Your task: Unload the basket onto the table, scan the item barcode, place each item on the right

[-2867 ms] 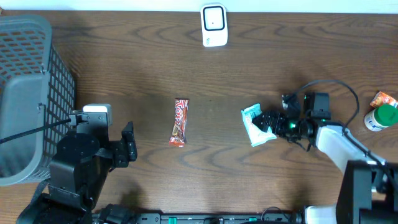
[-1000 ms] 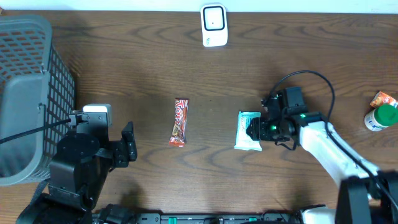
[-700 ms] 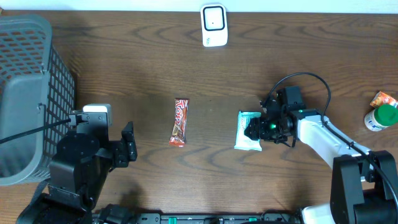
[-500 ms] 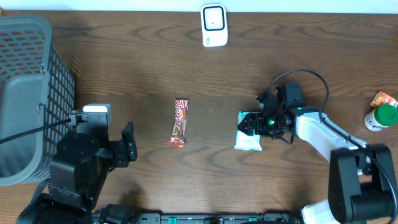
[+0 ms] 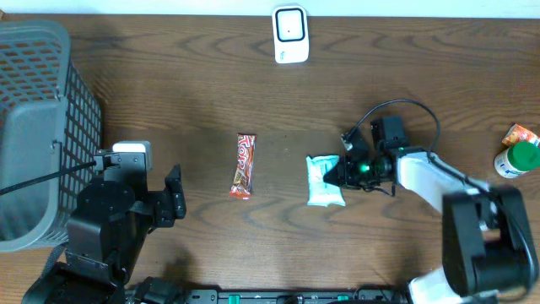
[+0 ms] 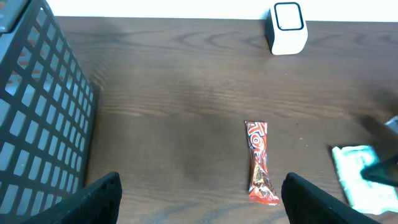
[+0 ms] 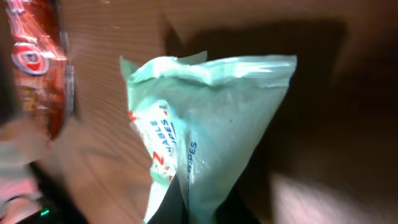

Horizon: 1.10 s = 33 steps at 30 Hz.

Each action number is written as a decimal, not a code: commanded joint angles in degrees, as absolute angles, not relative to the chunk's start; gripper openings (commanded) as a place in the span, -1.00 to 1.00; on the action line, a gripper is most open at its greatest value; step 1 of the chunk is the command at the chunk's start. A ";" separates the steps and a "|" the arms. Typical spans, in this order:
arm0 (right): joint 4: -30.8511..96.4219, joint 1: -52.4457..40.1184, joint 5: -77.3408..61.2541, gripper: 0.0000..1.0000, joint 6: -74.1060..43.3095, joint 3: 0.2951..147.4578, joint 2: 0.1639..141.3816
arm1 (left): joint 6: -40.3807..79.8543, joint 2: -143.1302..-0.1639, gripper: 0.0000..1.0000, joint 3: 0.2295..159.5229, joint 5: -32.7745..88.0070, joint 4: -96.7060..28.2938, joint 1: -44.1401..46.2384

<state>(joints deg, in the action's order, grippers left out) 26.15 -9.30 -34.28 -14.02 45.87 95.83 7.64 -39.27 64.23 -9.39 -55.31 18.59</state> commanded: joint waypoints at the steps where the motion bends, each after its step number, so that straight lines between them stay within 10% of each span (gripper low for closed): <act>1: 30.55 -10.66 -16.88 -0.97 -18.06 49.60 86.02 | 7.53 -39.22 0.65 65.10 -9.91 -55.29 18.57; 14: 51.44 -22.55 47.79 -0.97 -43.22 52.05 75.11 | 7.53 -39.22 0.66 65.10 -9.91 -55.29 18.57; 33: 37.17 -47.27 31.57 -0.92 -32.08 52.36 100.82 | 7.53 -39.22 0.66 65.10 -9.91 -55.29 18.57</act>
<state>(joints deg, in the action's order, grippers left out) 38.61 -44.14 41.52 -33.23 51.92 100.40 7.66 -39.27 64.23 -9.39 -55.27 18.59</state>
